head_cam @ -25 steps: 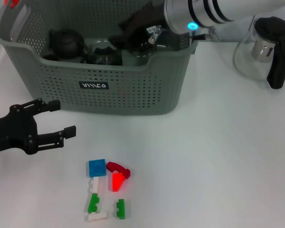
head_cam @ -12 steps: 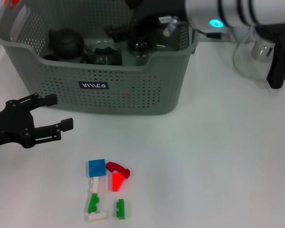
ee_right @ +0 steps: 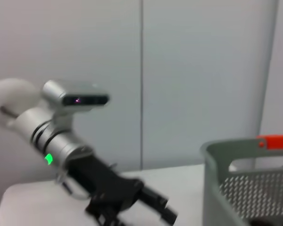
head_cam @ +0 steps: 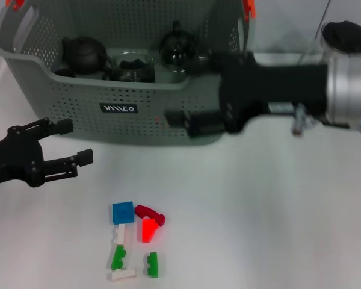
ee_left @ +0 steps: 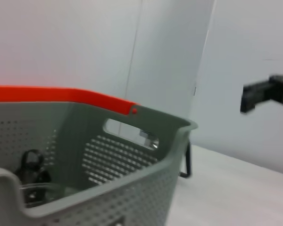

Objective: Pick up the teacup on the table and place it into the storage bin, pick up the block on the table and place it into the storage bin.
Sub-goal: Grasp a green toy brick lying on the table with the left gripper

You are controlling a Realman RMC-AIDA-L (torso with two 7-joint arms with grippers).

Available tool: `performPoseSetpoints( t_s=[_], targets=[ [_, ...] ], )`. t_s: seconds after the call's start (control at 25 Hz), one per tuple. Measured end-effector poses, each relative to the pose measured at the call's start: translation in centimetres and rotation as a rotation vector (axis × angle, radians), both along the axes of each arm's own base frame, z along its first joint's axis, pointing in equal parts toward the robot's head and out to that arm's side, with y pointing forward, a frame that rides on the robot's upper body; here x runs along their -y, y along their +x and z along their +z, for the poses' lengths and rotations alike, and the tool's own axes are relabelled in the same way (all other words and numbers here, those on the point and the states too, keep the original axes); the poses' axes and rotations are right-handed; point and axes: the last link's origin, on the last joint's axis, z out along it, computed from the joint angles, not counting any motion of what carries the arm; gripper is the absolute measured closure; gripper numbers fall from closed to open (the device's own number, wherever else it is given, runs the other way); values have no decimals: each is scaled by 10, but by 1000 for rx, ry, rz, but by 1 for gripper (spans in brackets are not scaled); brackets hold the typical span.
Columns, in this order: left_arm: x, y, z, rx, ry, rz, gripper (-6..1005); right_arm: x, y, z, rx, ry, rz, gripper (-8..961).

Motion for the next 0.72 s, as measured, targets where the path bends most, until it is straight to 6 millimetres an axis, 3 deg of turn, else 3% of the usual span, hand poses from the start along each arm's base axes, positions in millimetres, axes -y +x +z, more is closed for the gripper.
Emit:
performPoseSetpoints(
  t_s=[0.36,0.72],
  targets=[
    [10,25,-10,-177,-211,-227,137,13,48,3,21,-59,-105,14],
    [-9,74,-26,-486,-410,-387,138,7,63,1,-41,-154,-184,14]
  ],
)
